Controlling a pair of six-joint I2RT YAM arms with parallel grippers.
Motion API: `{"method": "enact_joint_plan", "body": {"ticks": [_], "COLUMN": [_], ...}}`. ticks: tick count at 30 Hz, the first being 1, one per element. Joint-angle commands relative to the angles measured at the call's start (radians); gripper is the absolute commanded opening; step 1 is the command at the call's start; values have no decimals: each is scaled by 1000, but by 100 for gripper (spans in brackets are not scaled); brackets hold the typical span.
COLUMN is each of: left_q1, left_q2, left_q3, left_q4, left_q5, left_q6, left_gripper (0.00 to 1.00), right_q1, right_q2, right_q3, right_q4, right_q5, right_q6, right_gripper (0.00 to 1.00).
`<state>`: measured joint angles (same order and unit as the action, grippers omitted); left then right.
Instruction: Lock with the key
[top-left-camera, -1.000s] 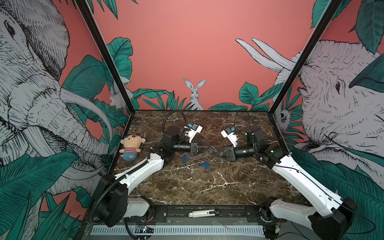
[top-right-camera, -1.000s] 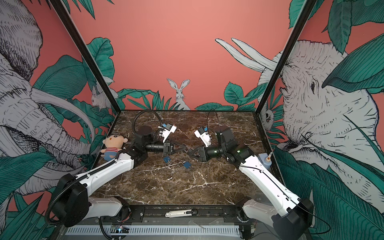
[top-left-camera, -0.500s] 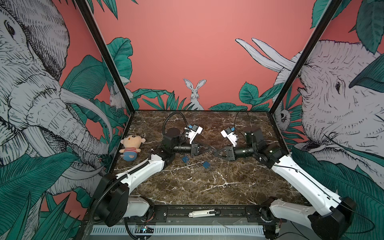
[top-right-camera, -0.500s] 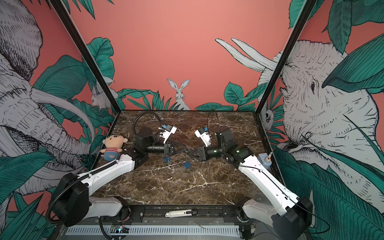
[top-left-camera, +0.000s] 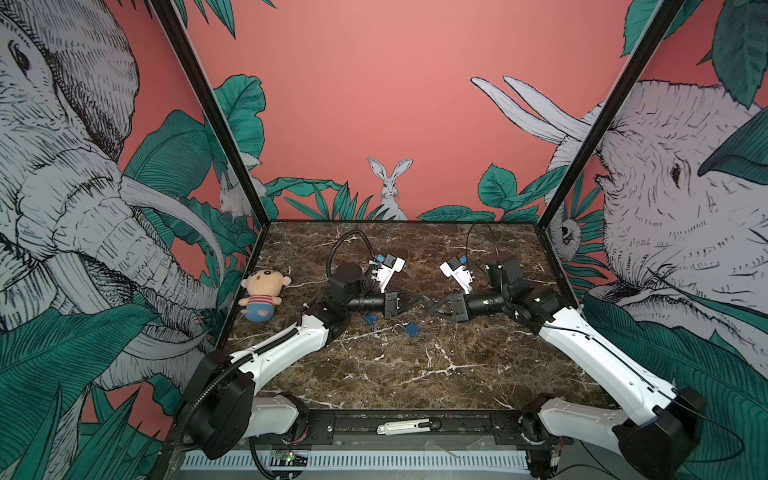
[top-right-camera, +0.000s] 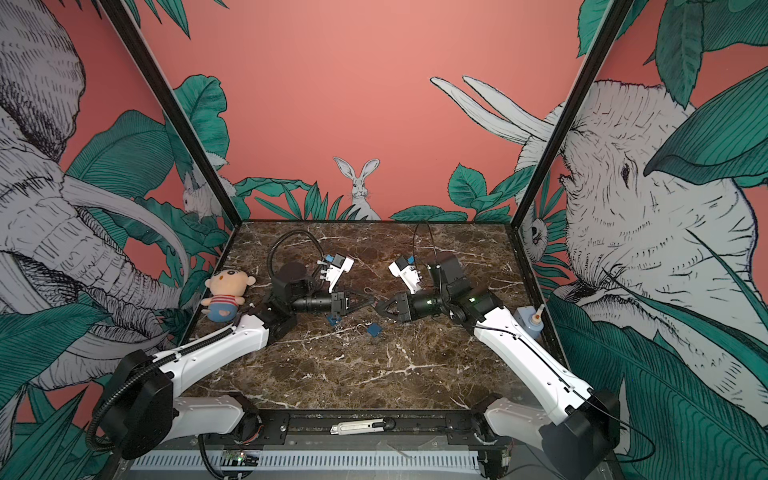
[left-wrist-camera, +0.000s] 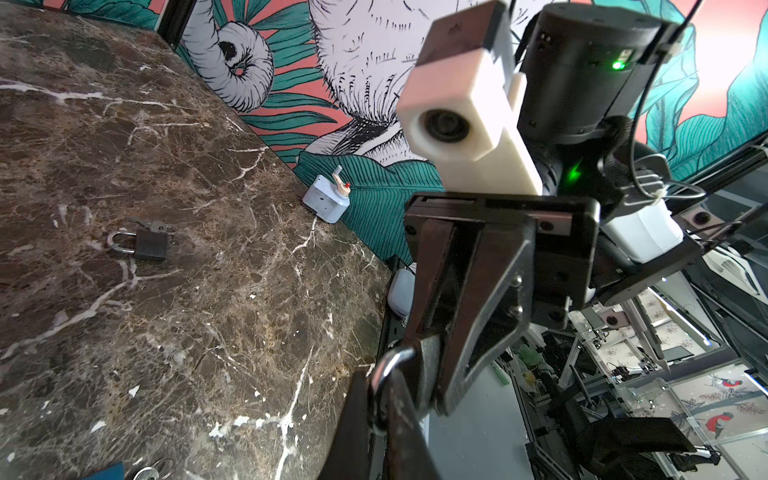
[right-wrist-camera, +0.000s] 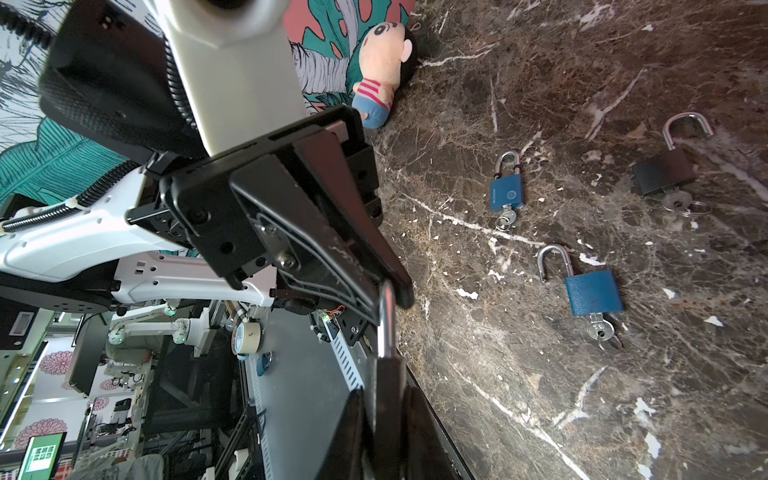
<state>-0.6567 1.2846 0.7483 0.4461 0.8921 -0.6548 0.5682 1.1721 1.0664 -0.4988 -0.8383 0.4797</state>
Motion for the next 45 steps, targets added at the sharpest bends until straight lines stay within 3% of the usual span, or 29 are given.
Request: {"method": "enact_joint_plan", "body": {"ticks": [1, 14, 20, 29, 30, 33, 34, 45], "left_q1": [-105, -149, -137, 71, 76, 78, 80, 81], "left_q2": [15, 15, -10, -67, -72, -78, -78, -80], "left_q3": [-43, -52, -9, 11, 25, 57, 64, 60], "left_q4": [-56, -19, -83, -49, -70, -97, -93, 8], "left_q5": [71, 76, 17, 17, 21, 30, 30, 51], "left_q6": [-23, -53, -3, -63, -52, -29, -34, -108], "left_gripper": [0, 0, 0, 0, 2, 22, 24, 30], "right_q1": [36, 36, 36, 36, 36, 36, 35, 36], "right_q2": [13, 57, 40, -20, -24, -27, -25, -7], "right_q3": [58, 83, 58, -30, -34, -40, -39, -45], "right_q4": [404, 425, 399, 394, 394, 392, 390, 416], "right_q5": [-139, -145, -134, -119, -120, -122, -122, -139], "right_q6": [-28, -33, -43, -19, -18, -20, -22, -5], "right_gripper": [0, 0, 0, 0, 0, 0, 0, 0]}}
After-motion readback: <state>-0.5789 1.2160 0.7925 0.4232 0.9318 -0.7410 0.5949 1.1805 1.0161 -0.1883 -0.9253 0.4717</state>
